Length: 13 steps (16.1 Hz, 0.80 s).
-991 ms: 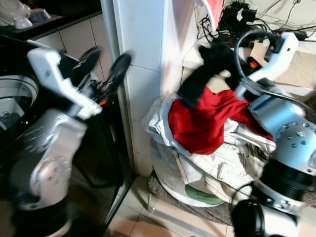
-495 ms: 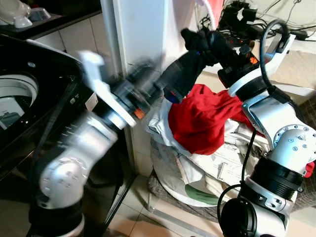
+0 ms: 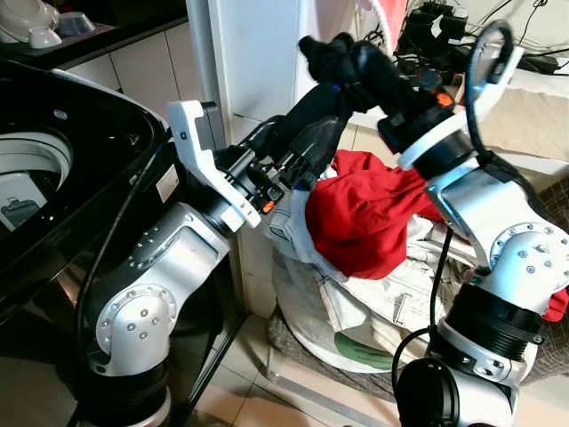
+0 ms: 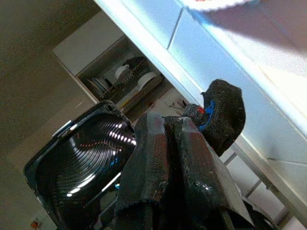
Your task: Clothes washing
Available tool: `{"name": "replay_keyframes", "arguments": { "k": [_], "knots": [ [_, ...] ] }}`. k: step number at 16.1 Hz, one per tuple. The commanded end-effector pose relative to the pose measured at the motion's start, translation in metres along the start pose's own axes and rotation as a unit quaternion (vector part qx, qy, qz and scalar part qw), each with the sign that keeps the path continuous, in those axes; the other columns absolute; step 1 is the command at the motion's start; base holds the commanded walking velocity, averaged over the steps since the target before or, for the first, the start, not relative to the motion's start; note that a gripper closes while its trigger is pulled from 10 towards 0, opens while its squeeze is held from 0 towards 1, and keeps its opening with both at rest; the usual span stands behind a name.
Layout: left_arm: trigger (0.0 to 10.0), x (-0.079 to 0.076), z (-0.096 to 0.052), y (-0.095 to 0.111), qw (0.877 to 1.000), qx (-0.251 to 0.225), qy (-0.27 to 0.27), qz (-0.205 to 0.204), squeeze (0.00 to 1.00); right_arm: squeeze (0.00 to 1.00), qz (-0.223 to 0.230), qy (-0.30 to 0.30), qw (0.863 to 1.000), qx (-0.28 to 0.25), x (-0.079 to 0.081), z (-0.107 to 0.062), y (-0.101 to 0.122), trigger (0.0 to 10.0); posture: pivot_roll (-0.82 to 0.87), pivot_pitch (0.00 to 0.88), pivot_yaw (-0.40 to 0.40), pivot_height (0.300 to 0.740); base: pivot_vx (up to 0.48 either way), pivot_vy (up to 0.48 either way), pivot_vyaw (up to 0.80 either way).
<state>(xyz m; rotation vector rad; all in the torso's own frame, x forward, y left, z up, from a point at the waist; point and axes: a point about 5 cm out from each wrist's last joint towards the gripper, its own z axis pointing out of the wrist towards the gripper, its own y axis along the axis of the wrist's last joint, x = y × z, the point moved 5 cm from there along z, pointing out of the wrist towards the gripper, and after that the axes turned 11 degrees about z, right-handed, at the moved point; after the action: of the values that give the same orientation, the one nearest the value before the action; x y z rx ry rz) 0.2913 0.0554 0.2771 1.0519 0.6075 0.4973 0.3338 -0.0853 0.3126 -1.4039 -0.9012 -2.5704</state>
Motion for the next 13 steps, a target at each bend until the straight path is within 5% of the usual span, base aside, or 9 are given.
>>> {"name": "replay_keyframes", "arguments": {
  "k": [1, 2, 4, 5, 8, 13],
  "knots": [
    [10.0, -0.008, 0.002, -0.006, 1.0, 0.021, -0.013, 0.014, 1.0, 0.0, 0.007, 0.01, 1.0, 0.002, 0.005, 0.0, -0.005, 0.0, -0.03, 0.0, -0.023, 0.74, 0.0, 0.0, 0.0],
    [10.0, -0.006, 0.002, -0.011, 0.999, 0.036, -0.003, 0.024, 1.0, 0.0, 0.006, 0.011, 1.0, 0.002, 0.006, 0.001, -0.005, 0.0, -0.03, 0.0, -0.022, 0.74, 0.0, 0.0, 0.0],
    [4.4, -0.001, 0.001, -0.015, 0.998, 0.046, 0.014, 0.029, 0.95, 0.0, 0.007, 0.011, 1.0, 0.001, 0.006, 0.0, -0.005, 0.0, -0.03, 0.0, -0.021, 0.74, 0.0, 0.0, 0.0],
    [0.0, 0.003, 0.0, -0.014, 0.998, 0.047, 0.022, 0.035, 0.29, 0.0, 0.007, 0.011, 1.0, 0.001, 0.006, 0.0, -0.005, 0.0, -0.03, 0.0, -0.02, 0.74, 0.0, 0.0, 0.0],
    [0.0, 0.008, 0.0, -0.015, 0.997, 0.054, 0.032, 0.037, 0.0, 0.0, 0.008, 0.006, 1.0, -0.003, 0.004, -0.001, -0.004, 0.0, -0.03, 0.0, -0.016, 0.74, 0.0, 0.0, 0.0],
    [0.0, 0.009, 0.0, -0.013, 0.997, 0.05, 0.035, 0.036, 0.0, 0.0, 0.009, 0.006, 1.0, -0.007, 0.004, -0.002, -0.003, 0.0, -0.02, 0.0, -0.013, 0.74, 0.0, 0.0, 0.0]
  ]
}}
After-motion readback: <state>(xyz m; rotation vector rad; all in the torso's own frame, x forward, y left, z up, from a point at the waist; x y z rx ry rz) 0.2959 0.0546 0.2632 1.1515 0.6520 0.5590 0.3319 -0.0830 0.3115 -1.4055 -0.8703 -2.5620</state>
